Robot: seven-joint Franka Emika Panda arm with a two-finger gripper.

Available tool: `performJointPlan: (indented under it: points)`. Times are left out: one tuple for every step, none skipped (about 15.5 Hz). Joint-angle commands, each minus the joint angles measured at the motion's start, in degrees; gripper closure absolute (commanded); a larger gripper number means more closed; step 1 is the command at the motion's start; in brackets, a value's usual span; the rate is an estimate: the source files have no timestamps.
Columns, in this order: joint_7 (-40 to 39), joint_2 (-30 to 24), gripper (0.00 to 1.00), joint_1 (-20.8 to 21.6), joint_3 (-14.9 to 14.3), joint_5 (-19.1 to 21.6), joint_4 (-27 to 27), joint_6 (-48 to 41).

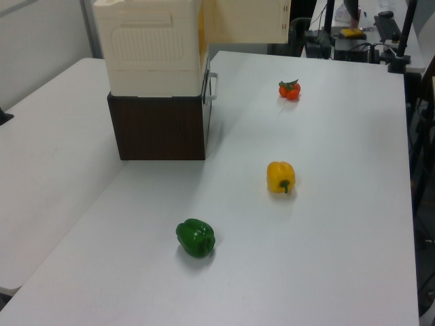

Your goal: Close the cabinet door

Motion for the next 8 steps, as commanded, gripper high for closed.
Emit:
performJointPlan:
  points:
    - [-0.7,3.5,1.00,0.0,-1.0,7.4,-1.0,11.0]
    - [-0.8,3.7,1.00,0.0,-1.0,8.5,-1.4,13.2]
    - [-1.1,4.5,1.00,0.0,-0.9,9.9,-1.6,14.9]
    - [-1.3,5.2,1.00,0.0,-0.9,11.7,-1.7,16.1]
    - [-1.4,5.9,1.00,0.1,-0.7,13.3,-1.7,17.5]
    - [-1.5,7.1,1.00,0.4,-0.4,14.5,-1.7,19.7]
    - [-1.4,8.4,1.00,0.7,0.2,14.9,-1.7,22.5]
    - [-1.3,9.8,1.00,0.8,1.5,14.9,-1.7,25.7]
